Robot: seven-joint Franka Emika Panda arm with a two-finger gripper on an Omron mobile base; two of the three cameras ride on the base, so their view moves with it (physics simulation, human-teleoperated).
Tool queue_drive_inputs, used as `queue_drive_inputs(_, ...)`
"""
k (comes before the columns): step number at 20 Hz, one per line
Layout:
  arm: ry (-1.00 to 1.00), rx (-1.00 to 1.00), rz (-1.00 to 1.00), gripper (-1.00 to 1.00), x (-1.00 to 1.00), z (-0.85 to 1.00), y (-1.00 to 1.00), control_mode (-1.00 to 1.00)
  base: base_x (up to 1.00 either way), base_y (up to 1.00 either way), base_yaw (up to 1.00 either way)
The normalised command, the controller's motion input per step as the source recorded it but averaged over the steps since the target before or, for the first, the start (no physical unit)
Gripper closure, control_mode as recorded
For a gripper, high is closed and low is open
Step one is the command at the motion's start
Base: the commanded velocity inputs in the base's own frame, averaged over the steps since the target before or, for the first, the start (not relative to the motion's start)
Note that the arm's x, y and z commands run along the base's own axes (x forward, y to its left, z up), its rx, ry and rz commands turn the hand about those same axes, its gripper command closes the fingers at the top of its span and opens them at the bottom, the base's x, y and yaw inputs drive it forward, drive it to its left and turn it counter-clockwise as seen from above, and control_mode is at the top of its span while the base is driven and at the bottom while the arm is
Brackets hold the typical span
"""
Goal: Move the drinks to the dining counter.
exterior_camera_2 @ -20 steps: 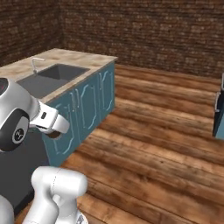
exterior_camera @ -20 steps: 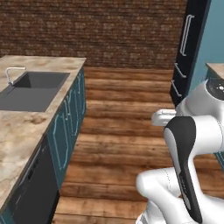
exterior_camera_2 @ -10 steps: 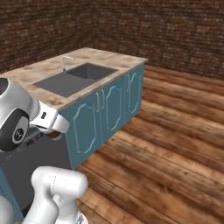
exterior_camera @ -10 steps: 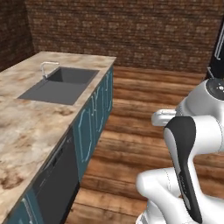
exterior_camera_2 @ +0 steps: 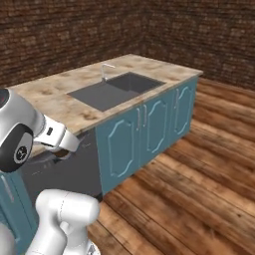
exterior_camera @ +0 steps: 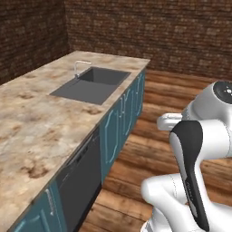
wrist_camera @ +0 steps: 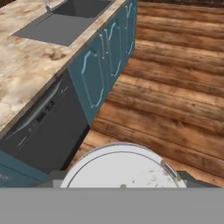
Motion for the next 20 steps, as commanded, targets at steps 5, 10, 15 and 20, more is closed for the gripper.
queue_drive_inputs(5,0.00,0.00,0.00,1.00,0.00,0.00,0.00,1.00,0.00,0.38,0.32)
queue_drive_inputs(10,0.00,0.00,0.00,1.00,0.00,0.00,0.00,1.00,-0.03,0.35,0.32)
queue_drive_inputs(15,0.00,0.00,0.00,1.00,0.00,0.00,0.00,1.00,-0.03,0.33,0.32)
queue_drive_inputs(20,0.00,0.00,0.00,1.00,0.00,0.00,0.00,1.00,-0.04,0.30,0.34)
